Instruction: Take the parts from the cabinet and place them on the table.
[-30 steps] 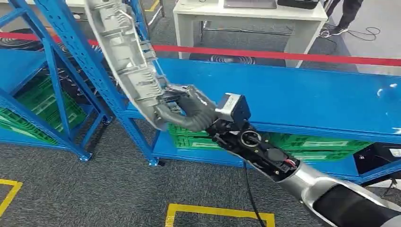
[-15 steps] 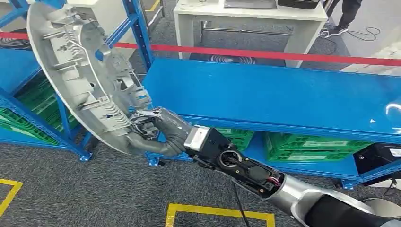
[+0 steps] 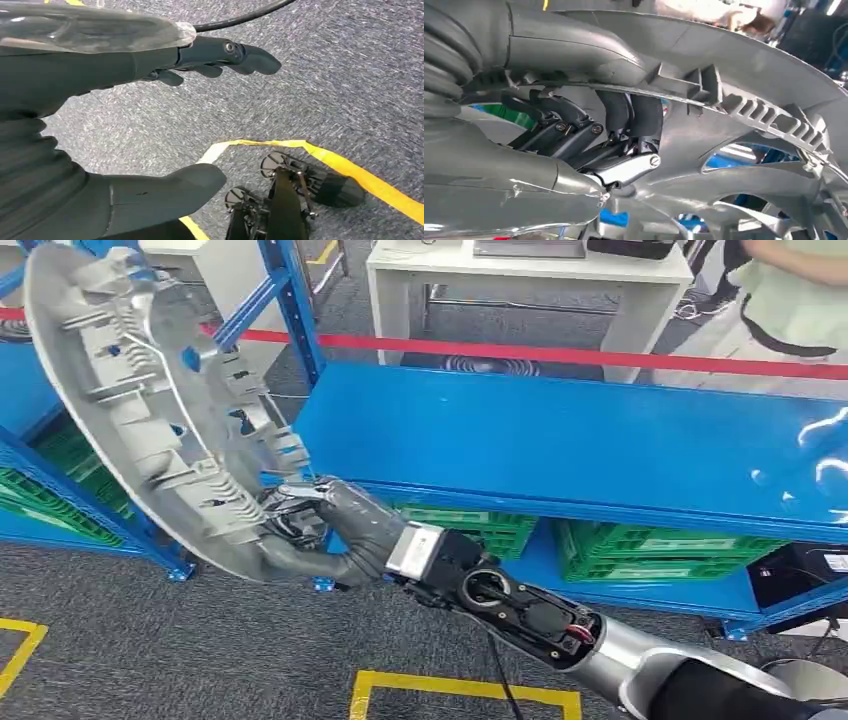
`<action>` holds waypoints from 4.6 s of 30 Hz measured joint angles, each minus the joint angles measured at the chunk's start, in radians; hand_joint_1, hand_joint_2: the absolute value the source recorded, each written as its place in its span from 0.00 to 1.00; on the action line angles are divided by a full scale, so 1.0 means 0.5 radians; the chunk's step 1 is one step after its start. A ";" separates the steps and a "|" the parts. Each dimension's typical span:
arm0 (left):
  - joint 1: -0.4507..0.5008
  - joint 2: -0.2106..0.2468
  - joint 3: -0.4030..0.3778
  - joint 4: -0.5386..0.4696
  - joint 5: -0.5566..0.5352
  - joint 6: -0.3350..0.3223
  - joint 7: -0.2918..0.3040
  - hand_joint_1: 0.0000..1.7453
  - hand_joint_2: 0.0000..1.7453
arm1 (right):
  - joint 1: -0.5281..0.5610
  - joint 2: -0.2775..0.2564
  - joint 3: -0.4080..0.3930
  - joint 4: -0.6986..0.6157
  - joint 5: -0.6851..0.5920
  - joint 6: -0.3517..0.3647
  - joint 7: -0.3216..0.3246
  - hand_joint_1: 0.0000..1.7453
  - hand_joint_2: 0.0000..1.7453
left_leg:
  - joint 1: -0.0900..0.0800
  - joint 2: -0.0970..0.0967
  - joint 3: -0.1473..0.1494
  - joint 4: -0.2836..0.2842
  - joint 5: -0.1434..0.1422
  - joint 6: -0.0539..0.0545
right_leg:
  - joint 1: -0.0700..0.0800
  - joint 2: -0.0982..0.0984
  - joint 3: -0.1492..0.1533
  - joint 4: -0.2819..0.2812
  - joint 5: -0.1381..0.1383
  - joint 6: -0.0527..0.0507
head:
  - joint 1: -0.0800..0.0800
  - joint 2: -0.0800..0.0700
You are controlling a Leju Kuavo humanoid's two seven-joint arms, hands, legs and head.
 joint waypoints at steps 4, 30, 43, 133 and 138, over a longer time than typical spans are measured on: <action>0.000 0.000 0.000 0.000 -0.006 0.000 -0.012 0.00 1.00 | 0.000 0.000 0.014 -0.004 -0.085 0.088 -0.015 1.00 1.00 | 0.000 0.000 0.000 0.000 0.000 0.000 | 0.000 0.000 0.000 0.000 0.000 0.000 | 0.000 0.000; 0.000 0.021 0.017 0.000 0.085 0.077 0.002 0.00 1.00 | -0.011 0.009 0.016 0.058 -0.197 0.367 -0.076 1.00 1.00 | -0.016 -0.005 -0.004 0.017 -0.028 0.025 | -0.013 -0.006 0.017 -0.011 -0.010 0.021 | -0.002 0.000; 0.000 0.039 0.033 0.000 0.108 0.091 0.020 0.00 1.00 | -0.026 0.018 0.018 0.104 -0.227 0.375 -0.095 1.00 1.00 | 0.021 -0.156 0.009 0.014 -0.010 -0.026 | -0.027 0.072 -0.014 0.043 -0.015 0.021 | 0.040 0.000; -0.001 -0.017 0.065 0.001 0.106 0.157 0.080 0.00 1.00 | 0.043 0.073 -0.021 0.247 -0.168 0.455 -0.108 1.00 1.00 | 0.019 -0.170 0.059 0.053 -0.108 0.022 | 0.046 0.120 -0.082 0.073 0.032 -0.069 | 0.066 0.000; 0.012 -0.021 0.064 0.001 0.105 0.148 0.076 0.00 1.00 | 0.044 0.076 -0.023 0.246 -0.158 0.457 -0.107 1.00 1.00 | 0.012 -0.235 0.046 0.040 -0.091 -0.023 | 0.029 0.041 -0.039 -0.014 0.060 -0.085 | 0.059 0.000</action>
